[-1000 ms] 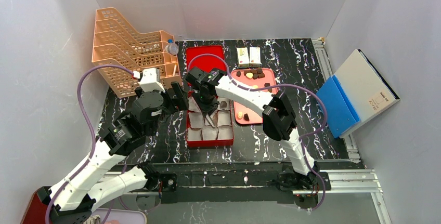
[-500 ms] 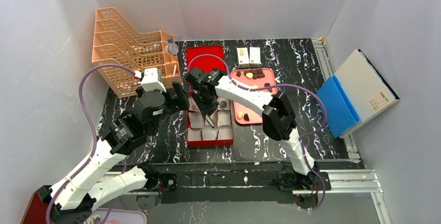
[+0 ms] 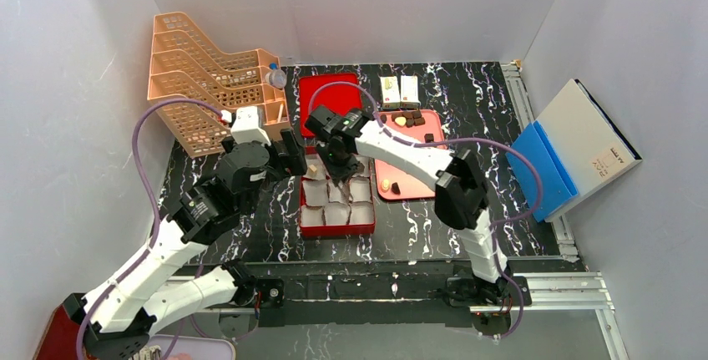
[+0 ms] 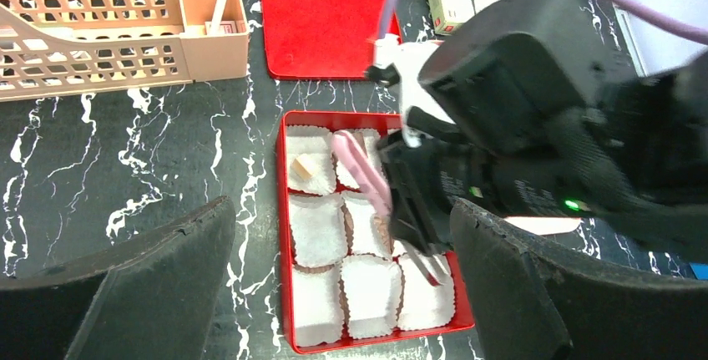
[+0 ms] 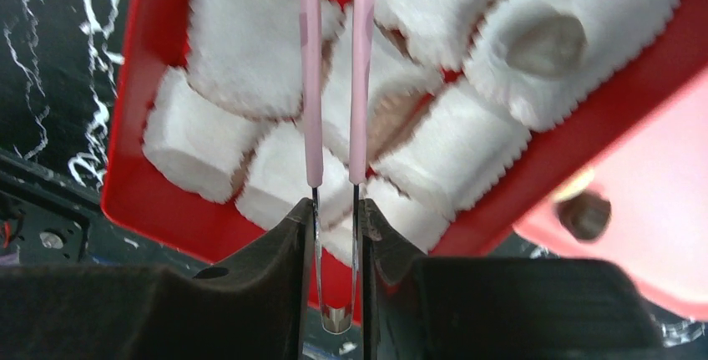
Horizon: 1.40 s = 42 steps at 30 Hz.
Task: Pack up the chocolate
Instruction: Place the fake chocolate in the packing box, then pick up the fake chocolate from the plate.
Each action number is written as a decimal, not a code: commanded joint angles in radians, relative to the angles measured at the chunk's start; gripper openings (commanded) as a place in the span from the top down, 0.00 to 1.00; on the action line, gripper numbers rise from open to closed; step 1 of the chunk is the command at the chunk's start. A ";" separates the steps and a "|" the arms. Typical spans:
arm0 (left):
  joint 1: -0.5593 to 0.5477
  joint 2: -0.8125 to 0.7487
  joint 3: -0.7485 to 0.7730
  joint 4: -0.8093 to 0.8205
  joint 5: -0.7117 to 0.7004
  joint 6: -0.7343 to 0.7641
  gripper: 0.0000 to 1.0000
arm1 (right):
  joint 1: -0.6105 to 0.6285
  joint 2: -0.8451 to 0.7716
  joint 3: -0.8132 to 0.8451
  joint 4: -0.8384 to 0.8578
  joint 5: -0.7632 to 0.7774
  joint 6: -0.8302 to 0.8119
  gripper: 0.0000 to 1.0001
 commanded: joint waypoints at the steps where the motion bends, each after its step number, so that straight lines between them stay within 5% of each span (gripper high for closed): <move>1: -0.001 0.023 0.052 0.000 0.007 0.006 0.02 | -0.028 -0.218 -0.129 0.004 0.066 0.045 0.70; 22: -0.001 0.108 0.057 0.045 0.052 -0.032 0.02 | -0.079 -0.771 -0.732 -0.027 0.136 0.192 0.70; 42: -0.001 0.146 0.025 0.093 0.056 -0.049 0.02 | -0.079 -0.772 -0.854 -0.022 0.100 0.177 0.60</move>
